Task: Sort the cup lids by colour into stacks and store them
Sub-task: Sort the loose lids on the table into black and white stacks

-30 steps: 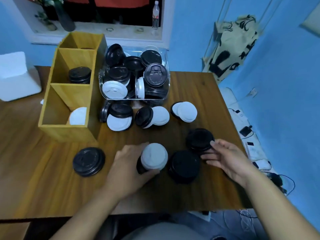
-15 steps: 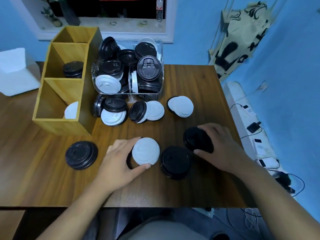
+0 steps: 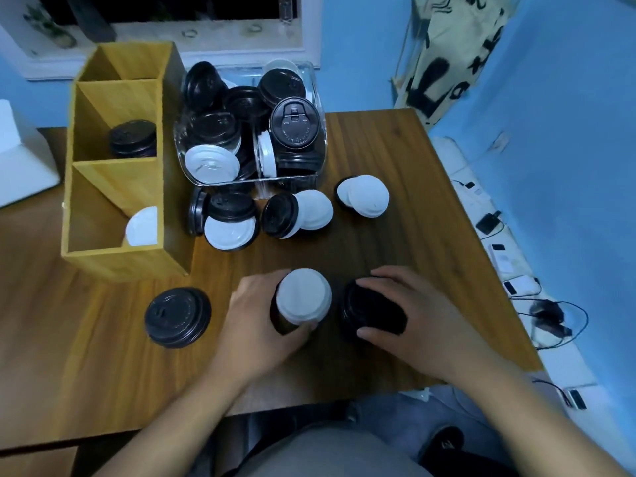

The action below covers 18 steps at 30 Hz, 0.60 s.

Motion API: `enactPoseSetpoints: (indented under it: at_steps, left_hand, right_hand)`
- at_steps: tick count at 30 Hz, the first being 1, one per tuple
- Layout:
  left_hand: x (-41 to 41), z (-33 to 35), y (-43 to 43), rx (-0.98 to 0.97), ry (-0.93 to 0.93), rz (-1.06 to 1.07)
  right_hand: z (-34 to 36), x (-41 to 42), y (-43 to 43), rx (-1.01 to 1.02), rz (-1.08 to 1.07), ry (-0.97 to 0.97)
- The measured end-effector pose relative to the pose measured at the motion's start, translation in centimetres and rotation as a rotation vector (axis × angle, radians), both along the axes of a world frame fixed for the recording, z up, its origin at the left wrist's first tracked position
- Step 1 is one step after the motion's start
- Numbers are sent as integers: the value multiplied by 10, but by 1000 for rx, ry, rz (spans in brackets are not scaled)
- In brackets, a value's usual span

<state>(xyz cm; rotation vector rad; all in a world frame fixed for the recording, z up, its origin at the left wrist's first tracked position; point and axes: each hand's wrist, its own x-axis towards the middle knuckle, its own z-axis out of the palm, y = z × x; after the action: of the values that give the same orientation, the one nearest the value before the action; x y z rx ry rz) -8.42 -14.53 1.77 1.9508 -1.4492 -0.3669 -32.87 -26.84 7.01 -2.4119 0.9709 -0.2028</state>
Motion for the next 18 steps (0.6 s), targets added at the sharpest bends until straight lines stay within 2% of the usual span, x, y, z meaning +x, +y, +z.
enactPoseSetpoints:
  at_steps: [3,8,13,16,18]
  left_hand:
    - [0,2,0,8,2,-11]
    - [3,-1,0,16,-24,-27]
    - [3,-2,-1,12,-25,-32]
    - [3,-2,0,17,-33,-34]
    - [3,-2,0,10,-30,-35]
  right_hand:
    - [-14,6,10,-56,-19,20]
    - [-32,8,23,-121,-77,-77]
    - [-41,7,24,-183,-14,-43]
    - [-33,8,9,-32,30,-91]
    - [-20,13,-9,119,-50,-258]
